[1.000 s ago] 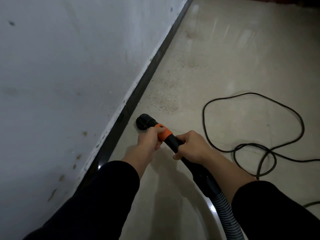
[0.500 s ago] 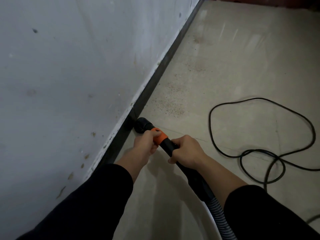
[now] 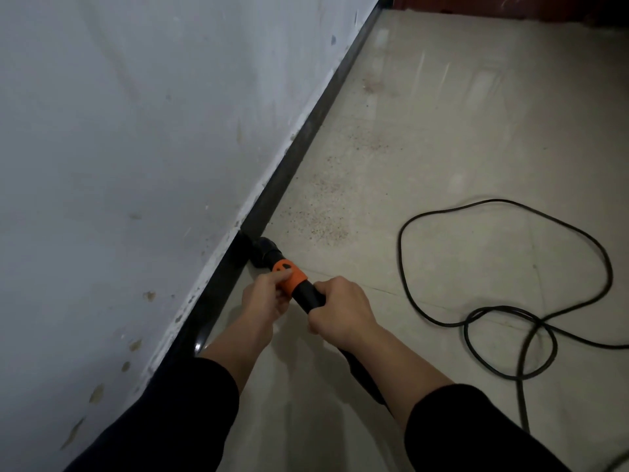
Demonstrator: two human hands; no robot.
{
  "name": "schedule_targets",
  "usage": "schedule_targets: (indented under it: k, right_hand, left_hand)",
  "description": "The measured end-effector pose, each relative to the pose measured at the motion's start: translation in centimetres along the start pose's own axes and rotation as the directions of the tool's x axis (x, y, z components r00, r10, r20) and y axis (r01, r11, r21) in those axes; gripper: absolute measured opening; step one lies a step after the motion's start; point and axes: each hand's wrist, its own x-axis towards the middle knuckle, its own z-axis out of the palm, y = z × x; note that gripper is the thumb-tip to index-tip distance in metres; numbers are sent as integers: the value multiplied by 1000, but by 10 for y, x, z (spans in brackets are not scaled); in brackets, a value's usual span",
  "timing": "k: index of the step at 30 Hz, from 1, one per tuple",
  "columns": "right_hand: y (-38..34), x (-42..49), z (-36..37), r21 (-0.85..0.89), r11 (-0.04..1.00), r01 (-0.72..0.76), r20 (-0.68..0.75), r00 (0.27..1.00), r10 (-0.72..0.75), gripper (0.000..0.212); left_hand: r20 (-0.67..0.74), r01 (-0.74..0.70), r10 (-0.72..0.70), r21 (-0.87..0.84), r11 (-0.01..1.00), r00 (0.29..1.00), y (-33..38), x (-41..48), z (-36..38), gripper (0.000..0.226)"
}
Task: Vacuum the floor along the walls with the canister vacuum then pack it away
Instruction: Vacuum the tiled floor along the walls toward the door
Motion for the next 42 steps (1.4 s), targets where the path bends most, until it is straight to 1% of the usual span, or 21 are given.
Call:
schedule_targets:
  k: [5,10,12,14,16,18,24,26,30,34,42]
  right_hand:
    - [1,11,-2,22,1000,11,-27,1000,-10,14]
    - [2,21,-7,46,999,15,-51,999,-13,13]
    - [4,23,-9,46,999,18,-53,998,-16,16]
    - [7,24,-11,39,999,27,-54,998,-25,23]
    - [11,24,-12,37,999,36,-50,998,-34,25]
    - [13,24,-12,39,998,48,-52,998,-46,25]
    - [20,18,-15,44,998,42,-69,997,-39,23]
    - [23,15,-16,45,998,35,-70,997,-32,21]
    - [28,8,-20,40,999,23,-69,997,-20,24]
    - [32,1,-24,31,999,21,-78,997,-19,20]
    - [42,-10,-27,6,1000,-4,-105,994,5,25]
  left_hand:
    - [-3,-45,45,-42,998,999,3,7,10,11]
    - [11,-62,63,-64,996,998,7,14,22,13]
    - [19,-69,70,-61,996,997,7,15,25,15]
    - [26,-69,70,-57,996,997,6,15,27,12]
    - [33,-69,71,-49,996,997,4,16,28,10]
    - [42,-72,74,-47,996,996,2,16,29,18]
    - [55,-63,65,-29,998,996,-3,15,35,27]
    - [59,-58,59,-21,998,997,-5,14,38,26]
    - [85,-47,48,-7,999,995,-10,12,41,24]
    - [110,-43,41,8,999,993,-13,8,45,23]
    - [143,-29,25,26,999,989,-21,2,54,29]
